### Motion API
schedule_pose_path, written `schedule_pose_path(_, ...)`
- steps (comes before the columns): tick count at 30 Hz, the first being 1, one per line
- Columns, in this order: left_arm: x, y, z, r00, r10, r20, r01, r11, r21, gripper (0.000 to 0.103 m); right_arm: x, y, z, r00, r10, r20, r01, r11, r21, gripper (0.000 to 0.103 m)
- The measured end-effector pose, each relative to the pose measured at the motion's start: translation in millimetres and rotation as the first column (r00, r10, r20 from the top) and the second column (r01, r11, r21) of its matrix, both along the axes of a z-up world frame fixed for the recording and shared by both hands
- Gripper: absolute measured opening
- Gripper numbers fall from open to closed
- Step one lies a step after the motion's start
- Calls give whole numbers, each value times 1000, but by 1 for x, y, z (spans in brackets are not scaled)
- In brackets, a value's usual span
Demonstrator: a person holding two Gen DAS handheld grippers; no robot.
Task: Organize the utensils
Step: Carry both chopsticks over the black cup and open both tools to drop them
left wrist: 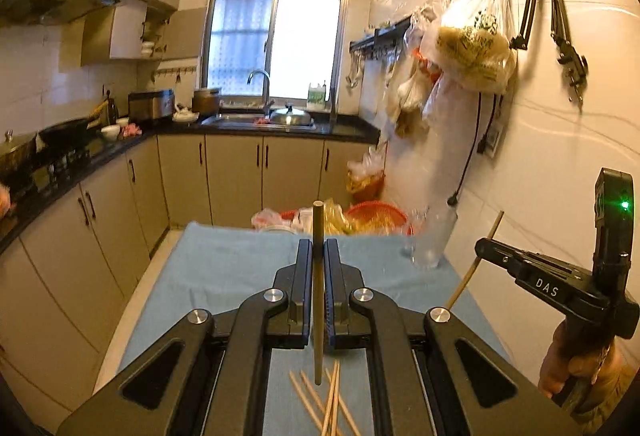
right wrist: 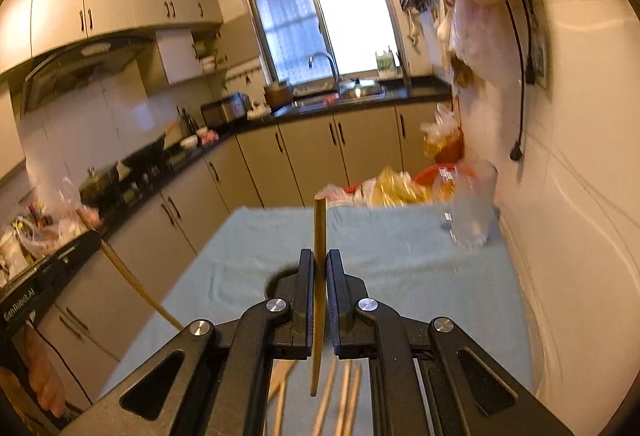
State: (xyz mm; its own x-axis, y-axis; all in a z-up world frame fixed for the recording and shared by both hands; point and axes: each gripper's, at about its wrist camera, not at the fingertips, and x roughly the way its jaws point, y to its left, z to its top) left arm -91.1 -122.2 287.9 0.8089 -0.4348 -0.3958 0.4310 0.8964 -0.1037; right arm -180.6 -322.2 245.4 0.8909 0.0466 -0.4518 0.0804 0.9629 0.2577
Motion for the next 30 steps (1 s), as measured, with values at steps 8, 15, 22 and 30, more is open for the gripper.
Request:
schedule_pose_path(8, 52, -29, 27, 1000, -26, -5, 26, 998, -57, 5, 52, -6, 27, 994, -39, 100, 33, 997, 63, 7)
schedule_pose_path(15, 108, -69, -14, 994, -26, -106, 28, 999, 20, 5, 98, -7, -6, 999, -42, 28, 41, 998, 54, 7)
schedule_pose_path(22, 134, -83, -56, 980, -23, -199, 37, 997, 69, 5, 132, -16, -58, 993, -16, -115, 28, 994, 105, 8)
schedule_pose_path(30, 114, -67, -46, 989, -14, -149, 21, 999, 49, 38, 131, -23, -61, 993, -31, -115, 43, 994, 96, 46)
